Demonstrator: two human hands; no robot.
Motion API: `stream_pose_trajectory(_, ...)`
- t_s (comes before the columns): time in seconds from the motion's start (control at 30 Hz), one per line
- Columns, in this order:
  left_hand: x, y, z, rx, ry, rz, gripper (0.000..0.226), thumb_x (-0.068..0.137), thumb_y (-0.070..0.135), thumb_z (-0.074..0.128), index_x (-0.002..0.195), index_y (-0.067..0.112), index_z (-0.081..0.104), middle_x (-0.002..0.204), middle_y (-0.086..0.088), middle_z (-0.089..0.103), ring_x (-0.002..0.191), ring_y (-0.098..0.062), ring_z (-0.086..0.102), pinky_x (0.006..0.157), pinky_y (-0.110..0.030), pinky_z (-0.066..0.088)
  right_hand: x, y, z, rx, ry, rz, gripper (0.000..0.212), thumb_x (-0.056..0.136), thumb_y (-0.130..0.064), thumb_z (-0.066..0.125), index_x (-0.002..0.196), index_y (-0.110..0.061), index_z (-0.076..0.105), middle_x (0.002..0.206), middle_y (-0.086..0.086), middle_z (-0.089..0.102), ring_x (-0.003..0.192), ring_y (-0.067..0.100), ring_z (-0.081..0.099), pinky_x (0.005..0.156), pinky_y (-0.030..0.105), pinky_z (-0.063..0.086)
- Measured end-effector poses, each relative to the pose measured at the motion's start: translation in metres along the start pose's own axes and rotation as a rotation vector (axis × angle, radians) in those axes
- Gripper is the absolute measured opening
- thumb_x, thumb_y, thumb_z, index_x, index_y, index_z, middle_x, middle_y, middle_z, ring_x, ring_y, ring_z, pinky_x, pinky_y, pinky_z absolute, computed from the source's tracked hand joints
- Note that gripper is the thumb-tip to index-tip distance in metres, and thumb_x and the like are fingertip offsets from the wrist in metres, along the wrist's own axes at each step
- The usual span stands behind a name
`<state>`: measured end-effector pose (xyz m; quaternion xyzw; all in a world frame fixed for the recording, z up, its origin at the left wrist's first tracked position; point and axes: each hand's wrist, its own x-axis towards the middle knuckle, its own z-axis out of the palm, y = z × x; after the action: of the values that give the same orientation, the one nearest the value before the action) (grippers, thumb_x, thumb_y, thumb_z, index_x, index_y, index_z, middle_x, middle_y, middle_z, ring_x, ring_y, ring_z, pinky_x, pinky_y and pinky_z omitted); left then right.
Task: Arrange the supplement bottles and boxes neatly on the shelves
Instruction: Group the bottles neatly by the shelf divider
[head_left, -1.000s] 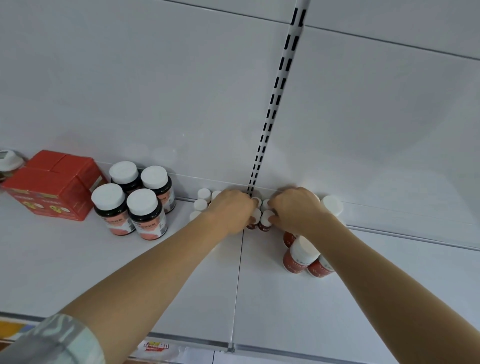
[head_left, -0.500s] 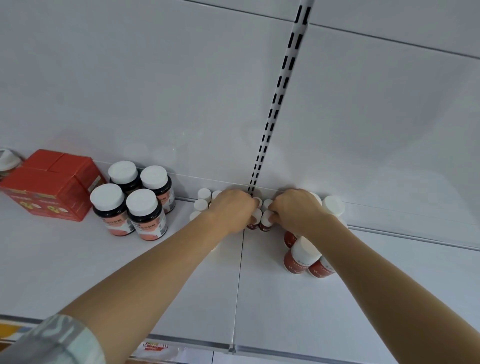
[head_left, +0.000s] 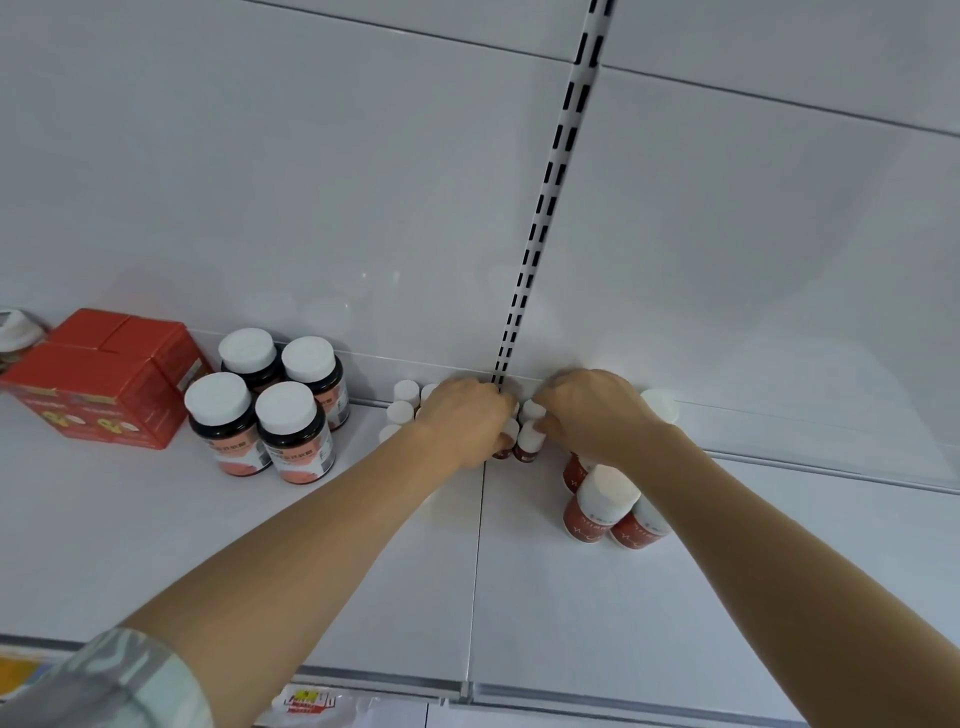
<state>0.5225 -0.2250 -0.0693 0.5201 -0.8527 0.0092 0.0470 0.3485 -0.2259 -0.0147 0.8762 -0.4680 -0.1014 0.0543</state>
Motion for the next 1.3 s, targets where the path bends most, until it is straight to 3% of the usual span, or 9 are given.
stream_pose_trajectory(0.2,0.004,0.01,-0.022,0.067,0.185,0.017,0.036,0.095,0.046,0.05,0.106,0.013,0.058,0.099,-0.008,0.065,0.096,-0.028,0.058,0.069,-0.033,0.032,-0.03,0.021,-0.013,-0.012,0.167,0.08,0.03,0.096,-0.038,0.047,0.111,-0.019,0.066,0.101,-0.003,0.067,0.099,0.021,0.059,0.083,0.036,0.049)
stream_pose_trajectory(0.37,0.009,0.036,-0.032,-0.014,0.258,0.075,0.037,0.097,0.043,0.048,0.119,0.015,0.057,0.097,-0.007,0.064,0.093,-0.029,0.059,0.068,-0.034,0.034,-0.068,0.046,-0.016,0.033,0.219,0.211,0.031,0.096,-0.037,0.051,0.115,-0.019,0.067,0.106,0.001,0.069,0.105,0.026,0.059,0.084,0.04,0.05)
stream_pose_trajectory(0.57,0.013,0.065,-0.036,-0.186,0.165,0.044,0.038,0.099,0.044,0.041,0.13,0.024,0.053,0.104,-0.005,0.064,0.097,-0.029,0.059,0.068,-0.034,0.042,-0.097,0.066,-0.005,0.17,0.185,0.298,0.043,0.096,-0.041,0.049,0.136,-0.026,0.053,0.127,-0.001,0.062,0.116,0.026,0.054,0.089,0.041,0.05)
stream_pose_trajectory(0.67,0.02,0.076,-0.038,-0.224,0.111,0.006,0.036,0.098,0.046,0.042,0.126,0.027,0.053,0.108,0.0,0.064,0.099,-0.025,0.059,0.067,-0.033,0.04,-0.102,0.075,0.006,0.202,0.121,0.305,0.044,0.096,-0.046,0.046,0.137,-0.029,0.048,0.126,0.0,0.06,0.115,0.027,0.053,0.089,0.041,0.049)
stream_pose_trajectory(0.8,0.026,0.09,-0.032,-0.193,0.034,-0.075,0.047,0.097,0.05,0.044,0.138,0.027,0.046,0.122,0.001,0.062,0.109,-0.027,0.058,0.073,-0.033,0.04,-0.104,0.086,0.018,0.203,0.032,0.266,0.046,0.095,-0.051,0.041,0.136,-0.03,0.045,0.125,0.001,0.058,0.112,0.028,0.053,0.087,0.04,0.049)
stream_pose_trajectory(1.13,0.029,0.099,-0.031,-0.225,-0.043,-0.186,0.047,0.098,0.048,0.046,0.138,0.024,0.048,0.113,-0.001,0.066,0.105,-0.028,0.059,0.082,-0.038,0.048,-0.102,0.093,0.034,0.234,0.058,0.199,0.044,0.098,-0.048,0.036,0.135,-0.027,0.047,0.137,0.007,0.044,0.117,0.031,0.049,0.09,0.043,0.049)
stream_pose_trajectory(1.3,0.03,0.1,-0.03,-0.27,-0.043,-0.193,0.048,0.098,0.05,0.045,0.139,0.025,0.047,0.11,0.002,0.066,0.103,-0.026,0.059,0.077,-0.036,0.045,-0.104,0.091,0.037,0.244,0.08,0.191,0.042,0.099,-0.044,0.037,0.137,-0.026,0.044,0.14,0.007,0.04,0.116,0.033,0.05,0.09,0.043,0.049)
